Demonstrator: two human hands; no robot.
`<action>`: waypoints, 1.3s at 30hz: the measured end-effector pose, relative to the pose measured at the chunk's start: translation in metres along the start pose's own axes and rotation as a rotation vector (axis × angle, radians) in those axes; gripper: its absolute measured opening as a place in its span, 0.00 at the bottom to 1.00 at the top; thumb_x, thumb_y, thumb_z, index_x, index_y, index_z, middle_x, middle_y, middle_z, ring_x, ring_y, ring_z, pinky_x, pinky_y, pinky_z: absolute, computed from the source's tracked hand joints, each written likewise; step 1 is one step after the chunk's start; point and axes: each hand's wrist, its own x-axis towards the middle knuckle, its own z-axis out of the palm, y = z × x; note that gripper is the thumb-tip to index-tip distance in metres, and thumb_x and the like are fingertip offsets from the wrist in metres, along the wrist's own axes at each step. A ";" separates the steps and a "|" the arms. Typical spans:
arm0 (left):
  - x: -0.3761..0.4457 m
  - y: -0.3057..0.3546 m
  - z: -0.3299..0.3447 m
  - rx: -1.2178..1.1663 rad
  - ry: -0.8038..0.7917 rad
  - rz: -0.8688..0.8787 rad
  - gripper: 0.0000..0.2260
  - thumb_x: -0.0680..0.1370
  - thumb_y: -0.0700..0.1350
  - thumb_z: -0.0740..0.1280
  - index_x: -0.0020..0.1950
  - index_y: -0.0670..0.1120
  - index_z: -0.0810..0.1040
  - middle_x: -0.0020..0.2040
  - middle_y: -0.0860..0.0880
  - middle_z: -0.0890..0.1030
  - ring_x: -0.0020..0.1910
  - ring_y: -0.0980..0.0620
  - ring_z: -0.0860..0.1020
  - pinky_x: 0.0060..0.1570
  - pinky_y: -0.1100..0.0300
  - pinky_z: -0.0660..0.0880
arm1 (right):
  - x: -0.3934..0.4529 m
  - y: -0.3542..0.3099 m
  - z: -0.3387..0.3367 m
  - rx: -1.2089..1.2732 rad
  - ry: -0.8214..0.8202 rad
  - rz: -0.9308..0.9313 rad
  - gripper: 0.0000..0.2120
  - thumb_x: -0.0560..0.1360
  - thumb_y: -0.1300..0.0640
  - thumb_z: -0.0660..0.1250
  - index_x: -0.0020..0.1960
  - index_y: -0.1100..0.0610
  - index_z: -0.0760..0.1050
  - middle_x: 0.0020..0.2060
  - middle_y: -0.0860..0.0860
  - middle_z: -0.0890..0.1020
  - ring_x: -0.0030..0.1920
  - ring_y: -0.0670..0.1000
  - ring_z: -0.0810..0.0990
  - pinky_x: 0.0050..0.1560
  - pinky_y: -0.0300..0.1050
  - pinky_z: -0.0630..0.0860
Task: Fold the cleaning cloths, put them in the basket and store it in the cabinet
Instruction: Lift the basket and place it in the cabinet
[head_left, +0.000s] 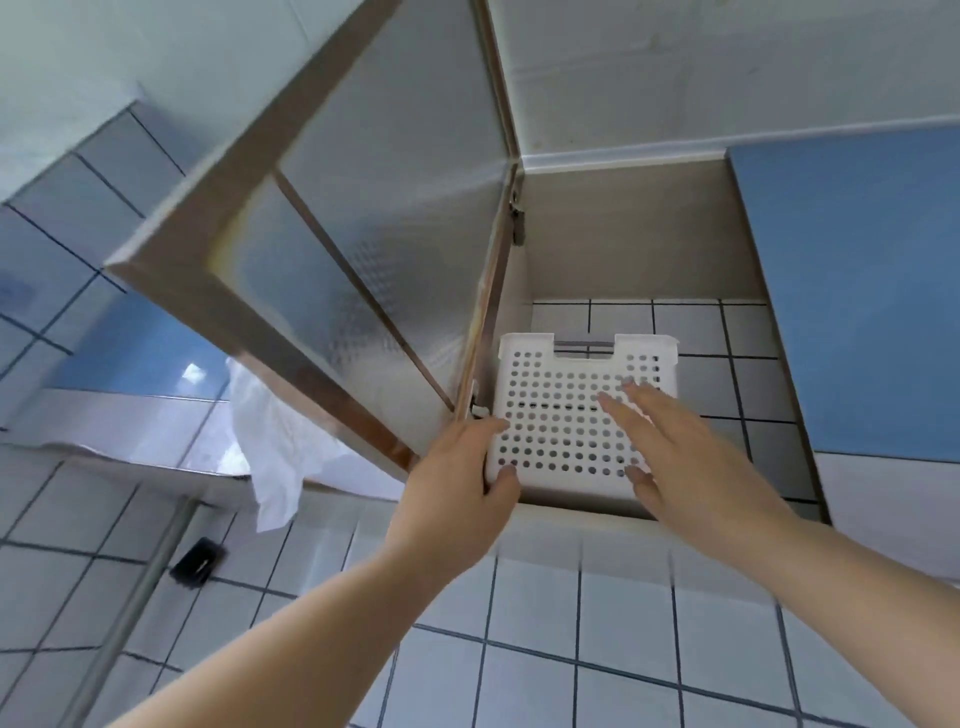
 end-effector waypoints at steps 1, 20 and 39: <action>-0.011 0.005 -0.014 -0.029 -0.005 -0.037 0.16 0.77 0.46 0.62 0.65 0.54 0.70 0.59 0.59 0.73 0.58 0.58 0.72 0.56 0.64 0.70 | -0.004 -0.007 -0.007 -0.005 0.042 -0.060 0.35 0.75 0.58 0.66 0.76 0.50 0.52 0.76 0.52 0.54 0.75 0.54 0.57 0.69 0.45 0.57; -0.081 0.025 -0.113 -0.370 0.187 -0.577 0.47 0.72 0.43 0.72 0.76 0.54 0.38 0.78 0.56 0.46 0.76 0.54 0.48 0.75 0.50 0.51 | -0.050 -0.100 -0.093 0.071 0.170 -0.413 0.37 0.67 0.60 0.73 0.72 0.55 0.61 0.69 0.58 0.70 0.69 0.57 0.70 0.66 0.54 0.64; -0.069 0.043 -0.055 0.085 0.079 0.148 0.39 0.72 0.45 0.69 0.73 0.49 0.46 0.68 0.47 0.62 0.69 0.50 0.57 0.74 0.45 0.44 | -0.092 -0.065 -0.089 -0.070 0.129 -0.466 0.24 0.75 0.54 0.57 0.71 0.55 0.64 0.70 0.59 0.68 0.70 0.57 0.66 0.69 0.52 0.64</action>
